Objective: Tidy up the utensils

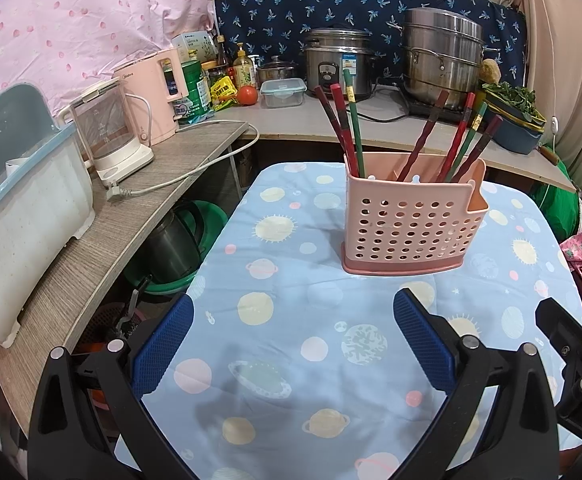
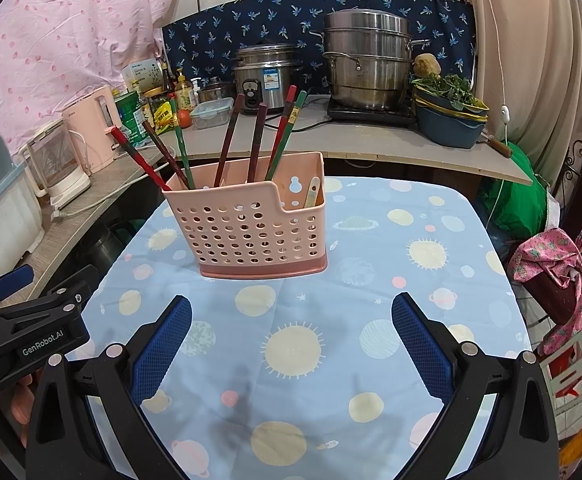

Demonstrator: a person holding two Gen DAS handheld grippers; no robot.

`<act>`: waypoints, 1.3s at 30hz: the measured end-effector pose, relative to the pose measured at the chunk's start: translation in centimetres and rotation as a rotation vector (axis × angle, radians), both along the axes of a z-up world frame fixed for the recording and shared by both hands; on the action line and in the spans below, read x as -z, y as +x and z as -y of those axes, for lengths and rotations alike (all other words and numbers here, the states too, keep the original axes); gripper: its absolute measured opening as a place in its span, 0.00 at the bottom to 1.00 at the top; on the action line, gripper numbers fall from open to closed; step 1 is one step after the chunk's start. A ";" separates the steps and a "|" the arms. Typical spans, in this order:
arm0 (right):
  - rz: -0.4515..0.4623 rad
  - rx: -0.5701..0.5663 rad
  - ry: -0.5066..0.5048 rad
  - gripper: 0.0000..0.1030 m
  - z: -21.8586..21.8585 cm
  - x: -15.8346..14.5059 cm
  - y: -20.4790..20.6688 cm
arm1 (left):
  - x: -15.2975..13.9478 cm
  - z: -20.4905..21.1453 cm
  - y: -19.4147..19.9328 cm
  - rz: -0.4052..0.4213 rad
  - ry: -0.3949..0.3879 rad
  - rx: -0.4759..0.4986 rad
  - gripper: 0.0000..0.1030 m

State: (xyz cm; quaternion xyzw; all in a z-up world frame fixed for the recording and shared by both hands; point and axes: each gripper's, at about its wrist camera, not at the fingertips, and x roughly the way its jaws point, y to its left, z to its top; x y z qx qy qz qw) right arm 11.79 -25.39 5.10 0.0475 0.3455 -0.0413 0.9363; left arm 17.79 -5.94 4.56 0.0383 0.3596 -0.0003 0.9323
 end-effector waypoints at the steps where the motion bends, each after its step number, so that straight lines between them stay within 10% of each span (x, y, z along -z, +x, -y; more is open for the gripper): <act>1: -0.001 0.000 -0.001 0.94 0.0 0.0 0.1 | 0.0 0.0 0.0 -0.002 0.000 0.001 0.93; 39: -0.010 -0.002 0.007 0.94 0.3 0.4 0.5 | 0.1 -0.1 0.5 -0.007 -0.013 -0.028 0.93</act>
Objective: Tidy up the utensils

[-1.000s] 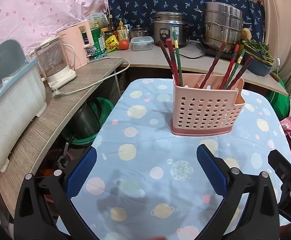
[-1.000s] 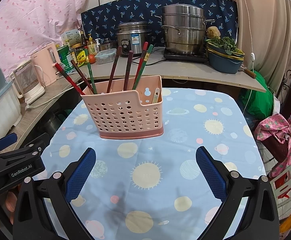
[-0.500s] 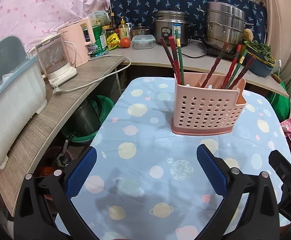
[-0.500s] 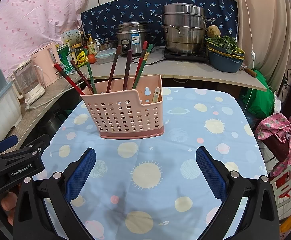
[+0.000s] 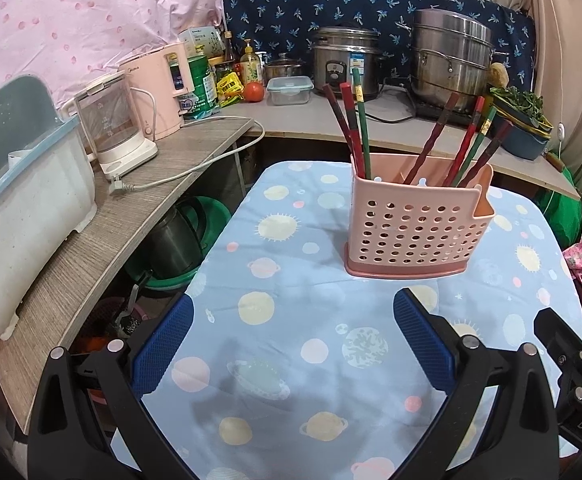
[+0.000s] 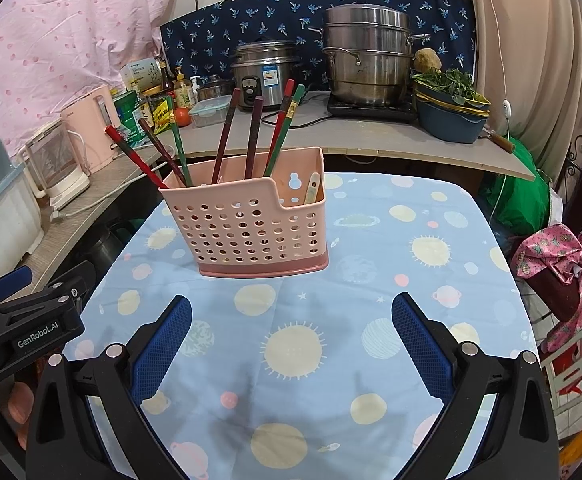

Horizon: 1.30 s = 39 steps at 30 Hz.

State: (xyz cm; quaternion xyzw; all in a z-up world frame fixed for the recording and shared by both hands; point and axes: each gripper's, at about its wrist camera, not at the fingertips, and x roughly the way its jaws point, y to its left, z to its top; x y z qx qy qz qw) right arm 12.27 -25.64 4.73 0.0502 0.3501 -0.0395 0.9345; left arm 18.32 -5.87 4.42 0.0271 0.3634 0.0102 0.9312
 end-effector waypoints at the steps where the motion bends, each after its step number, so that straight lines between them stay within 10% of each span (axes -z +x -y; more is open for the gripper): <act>1: 0.000 0.001 -0.001 0.94 0.0 0.1 0.0 | 0.0 0.0 0.0 0.000 0.002 -0.001 0.93; 39: -0.001 0.005 0.005 0.94 0.2 0.0 0.2 | 0.0 0.5 0.0 0.020 0.026 -0.001 0.93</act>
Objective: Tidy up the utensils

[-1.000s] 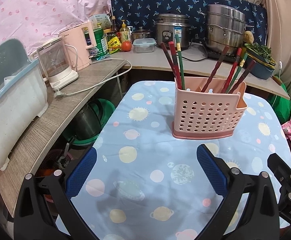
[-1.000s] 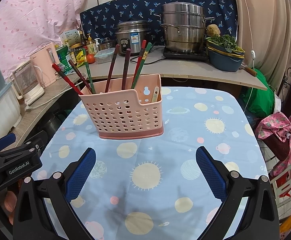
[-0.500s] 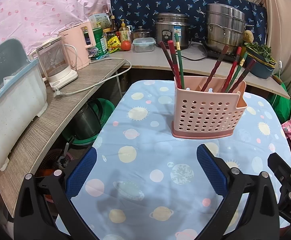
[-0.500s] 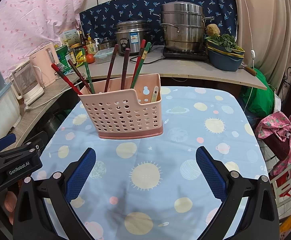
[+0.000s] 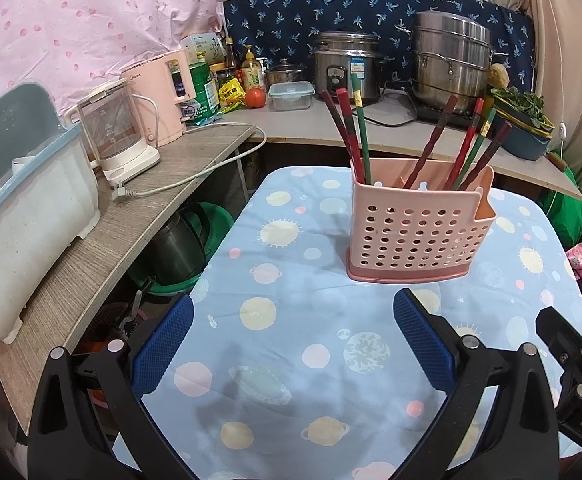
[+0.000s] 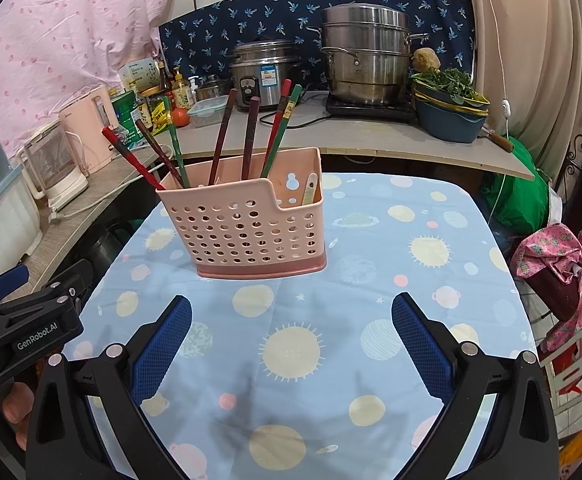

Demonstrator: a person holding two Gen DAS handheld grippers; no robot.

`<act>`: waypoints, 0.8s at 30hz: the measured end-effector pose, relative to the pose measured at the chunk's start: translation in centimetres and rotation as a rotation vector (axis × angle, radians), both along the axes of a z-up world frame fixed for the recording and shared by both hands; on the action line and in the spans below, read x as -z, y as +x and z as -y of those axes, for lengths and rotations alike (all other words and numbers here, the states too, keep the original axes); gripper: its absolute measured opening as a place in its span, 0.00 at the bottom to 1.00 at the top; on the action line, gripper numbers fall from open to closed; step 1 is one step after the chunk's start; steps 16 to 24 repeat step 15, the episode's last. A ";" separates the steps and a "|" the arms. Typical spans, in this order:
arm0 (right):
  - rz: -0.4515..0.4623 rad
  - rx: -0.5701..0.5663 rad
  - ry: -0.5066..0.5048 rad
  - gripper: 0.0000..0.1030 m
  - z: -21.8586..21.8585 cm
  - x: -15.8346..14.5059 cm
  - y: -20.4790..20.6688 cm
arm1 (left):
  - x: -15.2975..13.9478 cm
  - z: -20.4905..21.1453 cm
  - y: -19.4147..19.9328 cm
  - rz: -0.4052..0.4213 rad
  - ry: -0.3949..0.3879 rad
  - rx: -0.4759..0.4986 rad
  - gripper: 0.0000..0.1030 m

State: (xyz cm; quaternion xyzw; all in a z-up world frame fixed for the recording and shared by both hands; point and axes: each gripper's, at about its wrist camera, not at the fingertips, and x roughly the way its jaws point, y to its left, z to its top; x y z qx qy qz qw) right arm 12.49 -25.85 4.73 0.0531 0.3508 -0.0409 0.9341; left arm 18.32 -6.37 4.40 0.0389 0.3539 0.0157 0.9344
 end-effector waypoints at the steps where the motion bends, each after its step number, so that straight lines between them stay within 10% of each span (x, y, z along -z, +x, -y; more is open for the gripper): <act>1: 0.000 0.000 0.000 0.94 0.0 0.0 0.0 | 0.0 0.1 -0.1 0.003 0.007 0.000 0.93; 24: -0.002 -0.001 0.002 0.94 0.1 0.1 0.2 | -0.2 0.9 0.0 0.010 0.014 0.037 0.93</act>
